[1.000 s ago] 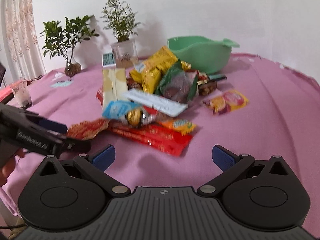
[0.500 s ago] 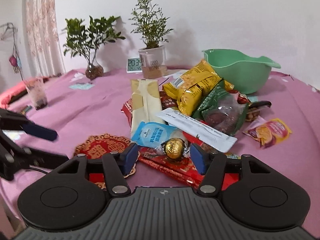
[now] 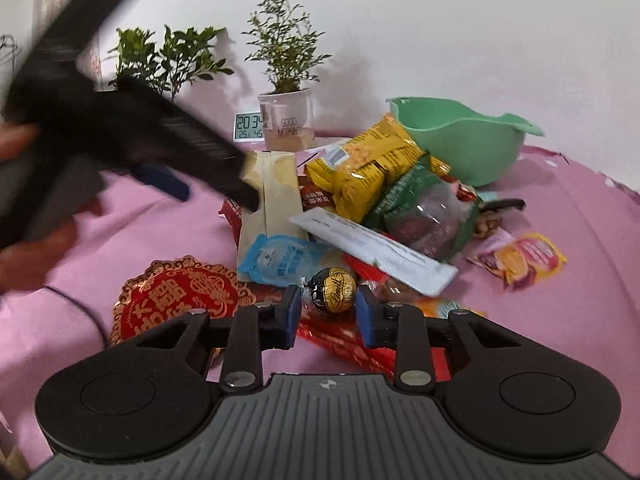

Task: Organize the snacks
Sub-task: 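Grasp the cream-gold wafer bar with the left tool while the right tool grasps the gold chocolate ball, then carry the wafer bar with the left tool while the right tool carries the chocolate into the green bowl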

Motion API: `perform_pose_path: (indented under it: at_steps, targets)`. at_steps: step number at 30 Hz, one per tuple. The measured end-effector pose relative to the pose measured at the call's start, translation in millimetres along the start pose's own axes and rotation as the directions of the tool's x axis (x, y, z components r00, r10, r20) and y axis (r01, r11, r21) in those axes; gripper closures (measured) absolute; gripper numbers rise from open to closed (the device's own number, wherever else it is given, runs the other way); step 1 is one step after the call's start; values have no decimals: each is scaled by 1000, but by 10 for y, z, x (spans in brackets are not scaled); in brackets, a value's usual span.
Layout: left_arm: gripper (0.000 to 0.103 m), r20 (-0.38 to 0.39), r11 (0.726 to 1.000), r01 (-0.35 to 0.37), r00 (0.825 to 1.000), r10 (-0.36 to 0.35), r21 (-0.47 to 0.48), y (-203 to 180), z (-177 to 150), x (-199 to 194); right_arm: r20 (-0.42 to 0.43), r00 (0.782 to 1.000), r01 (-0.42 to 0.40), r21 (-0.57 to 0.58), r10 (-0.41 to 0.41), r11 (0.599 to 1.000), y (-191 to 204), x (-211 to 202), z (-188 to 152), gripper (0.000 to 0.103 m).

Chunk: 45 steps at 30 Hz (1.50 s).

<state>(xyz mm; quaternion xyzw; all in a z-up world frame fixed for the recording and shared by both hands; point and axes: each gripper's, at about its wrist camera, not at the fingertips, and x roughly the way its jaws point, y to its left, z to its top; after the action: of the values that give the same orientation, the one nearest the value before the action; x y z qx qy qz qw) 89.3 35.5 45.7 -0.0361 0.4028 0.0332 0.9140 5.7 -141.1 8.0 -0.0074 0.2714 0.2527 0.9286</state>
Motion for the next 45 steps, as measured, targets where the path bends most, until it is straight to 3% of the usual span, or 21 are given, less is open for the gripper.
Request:
perform_pose_path:
  at_steps: [5,9,15,22,27,30,32,34,45]
  targets:
    - [0,-24,991,-130,991,131,27,-224,191,252,14,1000,13,10,-13,1000,-47,-118,-61,73]
    - [0,11,981,-182,983,181,71,-350,215,330,21,1000,5,7,-5,1000,-56,-117,-78,73]
    - [0,58,981,-162,986,157,106,-307,63,327,38,999,7,11,-8,1000,-81,-118,-111,84]
    - [0,120,982,-146,984,132,121,-77,-109,129,51,999,11,18,-12,1000,-80,-136,-145,84]
    - [0,114,989,-67,992,52,134,112,-225,-3,39,999,21,4,-22,1000,-50,-102,-110,84]
    - [0,124,986,-49,992,30,156,141,-331,-73,34,999,27,3,-27,1000,-23,-67,-74,74]
    - [0,123,987,-40,992,21,157,168,-386,-120,30,999,39,8,-39,999,-16,-41,-50,53]
    - [0,119,989,-30,993,12,144,200,-424,-164,37,998,47,10,-47,999,-13,-33,-33,47]
    - [0,56,993,-84,995,80,84,261,-600,-365,36,998,54,6,-54,999,14,81,52,45]
